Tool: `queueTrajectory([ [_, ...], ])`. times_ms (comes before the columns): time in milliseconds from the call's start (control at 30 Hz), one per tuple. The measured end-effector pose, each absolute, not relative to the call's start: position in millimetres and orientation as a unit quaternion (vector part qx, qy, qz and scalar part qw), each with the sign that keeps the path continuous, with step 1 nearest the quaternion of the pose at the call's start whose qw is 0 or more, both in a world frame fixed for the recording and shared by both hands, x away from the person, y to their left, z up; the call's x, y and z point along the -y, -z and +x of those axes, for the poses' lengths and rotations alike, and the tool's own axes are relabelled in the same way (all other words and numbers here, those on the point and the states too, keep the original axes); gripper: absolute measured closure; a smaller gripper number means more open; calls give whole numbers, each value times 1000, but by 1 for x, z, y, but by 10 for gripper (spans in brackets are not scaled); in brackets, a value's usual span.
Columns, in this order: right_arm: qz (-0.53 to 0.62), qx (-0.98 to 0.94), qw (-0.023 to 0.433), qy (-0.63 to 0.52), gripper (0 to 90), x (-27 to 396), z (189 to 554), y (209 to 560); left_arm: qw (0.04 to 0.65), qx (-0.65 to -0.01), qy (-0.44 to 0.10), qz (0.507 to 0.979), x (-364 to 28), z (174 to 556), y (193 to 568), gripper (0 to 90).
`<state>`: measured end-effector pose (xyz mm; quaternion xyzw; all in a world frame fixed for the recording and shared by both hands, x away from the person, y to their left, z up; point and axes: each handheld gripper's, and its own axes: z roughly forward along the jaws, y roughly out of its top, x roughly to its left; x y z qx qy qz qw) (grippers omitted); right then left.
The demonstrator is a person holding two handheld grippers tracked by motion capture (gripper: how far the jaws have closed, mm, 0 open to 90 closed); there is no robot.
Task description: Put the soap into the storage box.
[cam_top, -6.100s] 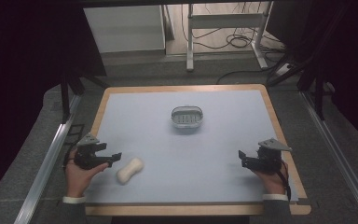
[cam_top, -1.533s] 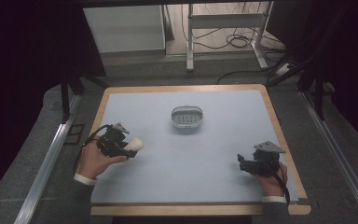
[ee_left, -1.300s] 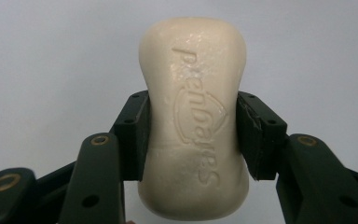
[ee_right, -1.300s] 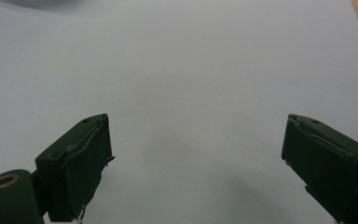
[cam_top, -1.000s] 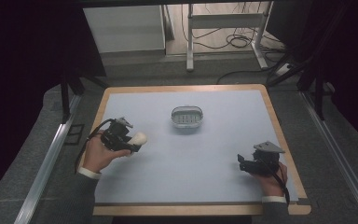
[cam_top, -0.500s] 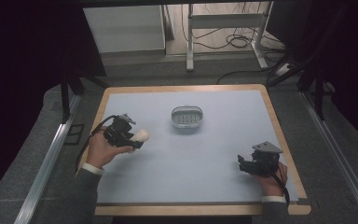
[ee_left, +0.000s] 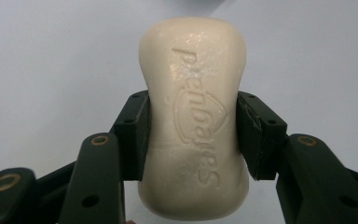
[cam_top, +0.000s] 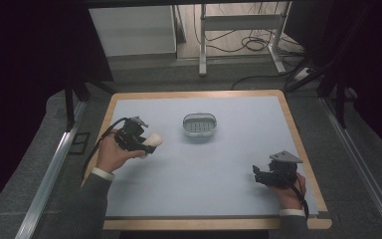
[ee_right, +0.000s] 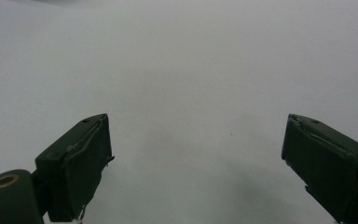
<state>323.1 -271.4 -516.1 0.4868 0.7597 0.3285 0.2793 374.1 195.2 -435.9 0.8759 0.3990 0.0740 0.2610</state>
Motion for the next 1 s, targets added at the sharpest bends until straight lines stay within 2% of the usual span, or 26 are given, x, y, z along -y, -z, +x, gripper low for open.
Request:
queueTrajectory([
  [367, 487, -763, 275, -325, 80, 271, 324, 518, 267, -400, -74, 874, -186, 394, 432, 495],
  [1000, 488, -761, 276, -327, 80, 271, 324, 517, 271, -388, -72, 878, -176, 408, 427, 495],
])
